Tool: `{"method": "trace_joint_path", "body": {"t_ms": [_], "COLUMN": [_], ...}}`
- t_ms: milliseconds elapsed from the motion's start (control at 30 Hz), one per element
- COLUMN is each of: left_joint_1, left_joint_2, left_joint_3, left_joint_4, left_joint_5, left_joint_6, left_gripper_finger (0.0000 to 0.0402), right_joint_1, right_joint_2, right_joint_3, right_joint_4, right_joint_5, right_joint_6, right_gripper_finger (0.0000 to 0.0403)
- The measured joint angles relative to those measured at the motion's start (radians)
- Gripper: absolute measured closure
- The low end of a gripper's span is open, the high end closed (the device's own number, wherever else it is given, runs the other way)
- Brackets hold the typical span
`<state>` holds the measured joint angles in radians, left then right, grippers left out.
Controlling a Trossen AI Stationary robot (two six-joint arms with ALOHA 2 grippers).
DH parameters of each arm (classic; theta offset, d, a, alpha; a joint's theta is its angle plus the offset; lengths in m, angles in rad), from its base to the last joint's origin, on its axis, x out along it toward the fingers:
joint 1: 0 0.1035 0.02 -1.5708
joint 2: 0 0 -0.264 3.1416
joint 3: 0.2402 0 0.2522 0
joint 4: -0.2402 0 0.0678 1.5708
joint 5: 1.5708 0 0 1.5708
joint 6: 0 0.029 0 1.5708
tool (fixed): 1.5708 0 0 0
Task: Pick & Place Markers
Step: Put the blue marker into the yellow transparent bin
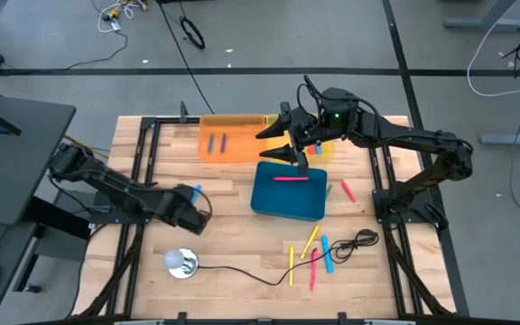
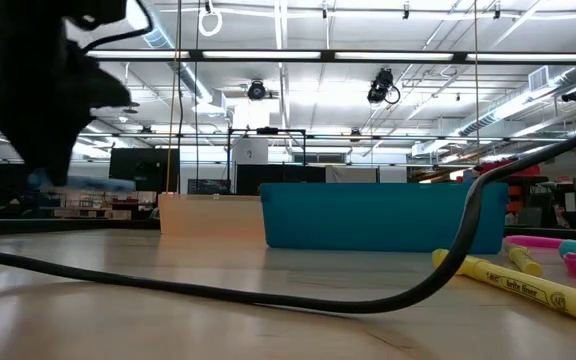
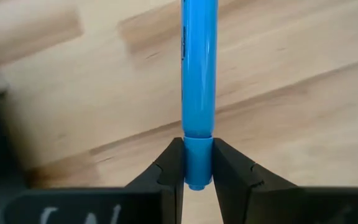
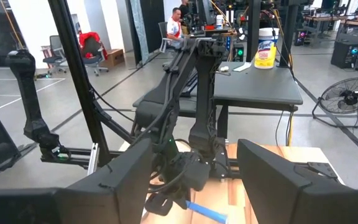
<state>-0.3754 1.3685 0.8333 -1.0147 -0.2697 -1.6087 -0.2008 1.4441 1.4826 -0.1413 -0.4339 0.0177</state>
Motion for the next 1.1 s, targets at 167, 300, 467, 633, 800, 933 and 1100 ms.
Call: {"method": "trace_joint_path", "body": {"t_ms": [167,300,467,633,800,933,1100], "left_joint_1": [0.055,0.102,0.173,0.239,0.289,0.319,0.353], "left_joint_2": [-0.001,-0.001,-0.001,-0.001,-0.001,-0.001,-0.001], "left_joint_3": [0.085,0.16,0.242,0.31,0.372,0.423,0.48], "left_joint_4": [-0.006,-0.006,-0.005,0.015,0.038,0.052,0.089], "left_joint_5": [-0.031,-0.047,-0.053,-0.052,-0.044,-0.028,0.009], "left_joint_6": [0.137,0.273,0.43,0.586,0.728,0.823,0.917], "left_gripper_finger": [0.0336,0.0337,0.0338,0.0339,0.0339,0.0339,0.034], "right_joint_1": [0.0,0.0,0.0,0.0,-0.008,-0.01,-0.01], "right_joint_2": [0.0,0.0,0.0,-0.001,-0.002,-0.003,-0.003], "right_joint_3": [0.0,0.0,0.0,0.0,0.0,0.0,0.0], "right_joint_4": [0.0,0.0,0.0,-0.005,-0.023,-0.058,-0.073], "right_joint_5": [0.0,0.0,0.0,-0.003,-0.003,-0.003,-0.003], "right_joint_6": [0.0,0.0,0.027,0.147,0.241,0.26,0.254], "right_gripper_finger": [0.0167,0.0167,0.0167,0.0167,0.0167,0.0167,0.0167]}}
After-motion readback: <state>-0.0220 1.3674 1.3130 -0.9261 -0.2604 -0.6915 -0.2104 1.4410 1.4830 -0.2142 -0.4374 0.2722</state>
